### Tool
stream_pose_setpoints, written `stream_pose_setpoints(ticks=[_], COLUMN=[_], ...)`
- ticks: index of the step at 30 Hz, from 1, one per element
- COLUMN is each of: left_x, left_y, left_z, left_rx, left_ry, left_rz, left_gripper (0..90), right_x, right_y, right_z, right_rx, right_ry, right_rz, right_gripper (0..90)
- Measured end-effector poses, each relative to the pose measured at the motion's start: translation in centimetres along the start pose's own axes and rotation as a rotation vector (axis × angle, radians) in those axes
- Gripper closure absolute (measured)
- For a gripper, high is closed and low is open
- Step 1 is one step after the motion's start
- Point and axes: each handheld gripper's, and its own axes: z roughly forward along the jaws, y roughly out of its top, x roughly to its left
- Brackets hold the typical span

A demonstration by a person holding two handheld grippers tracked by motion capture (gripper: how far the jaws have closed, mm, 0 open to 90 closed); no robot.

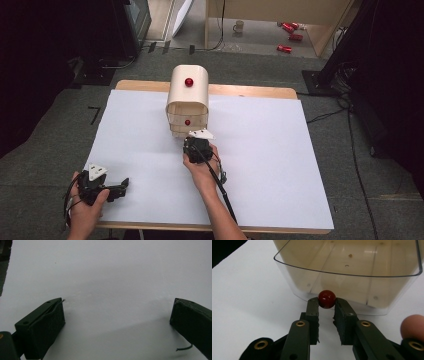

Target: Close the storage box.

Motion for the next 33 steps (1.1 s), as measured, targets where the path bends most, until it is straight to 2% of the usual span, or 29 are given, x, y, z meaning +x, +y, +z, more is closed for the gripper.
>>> stream_pose_setpoints(ticks=[16, 20, 21, 22, 23, 24, 25, 26, 29, 32, 33], left_x=[0.0, 0.0, 0.0, 0.0, 0.0, 0.0, 0.0, 0.0, 0.0, 0.0, 0.0], left_y=[0.0, 0.0, 0.0, 0.0, 0.0, 0.0, 0.0, 0.0, 0.0, 0.0, 0.0], left_z=[0.0, 0.0, 0.0, 0.0, 0.0, 0.0, 0.0, 0.0, 0.0, 0.0, 0.0], left_rx=[0.000, 0.000, 0.000, 0.000, 0.000, 0.000, 0.000, 0.000, 0.000, 0.000, 0.000], left_ry=[-0.001, -0.001, -0.001, -0.001, -0.001, -0.001, -0.001, -0.001, 0.000, 0.000, 0.000], left_rz=[-0.001, -0.001, -0.001, -0.001, -0.001, -0.001, -0.001, -0.001, -0.001, -0.001, -0.001], left_gripper=[0.0, 0.0, 0.0, 0.0, 0.0, 0.0, 0.0, 0.0, 0.0, 0.0, 0.0], right_x=[-0.3, -0.5, -0.5, -0.5, -0.6, -0.6, -0.9, -0.9, -2.1, -2.7, -3.3], right_y=[0.5, 0.5, 0.5, 0.5, 0.6, 0.6, 0.6, 0.6, 0.5, 0.5, 0.4], right_z=[0.6, 0.5, 0.5, 0.2, 0.0, 0.0, -0.4, -0.4, -1.6, -2.2, -2.8], right_rx=[-0.003, 0.011, 0.011, 0.016, 0.024, 0.024, 0.037, 0.037, 0.034, 0.022, 0.016], right_ry=[-0.002, 0.034, 0.034, 0.025, 0.028, 0.028, 0.037, 0.037, 0.066, 0.070, 0.063], right_rz=[-0.018, -0.036, -0.036, -0.062, -0.070, -0.070, -0.087, -0.087, -0.089, -0.096, -0.096], right_gripper=[74.5, 47.4, 47.4, 32.0, 23.9, 23.9, 11.8, 11.8, 0.0, 0.0, 0.0])
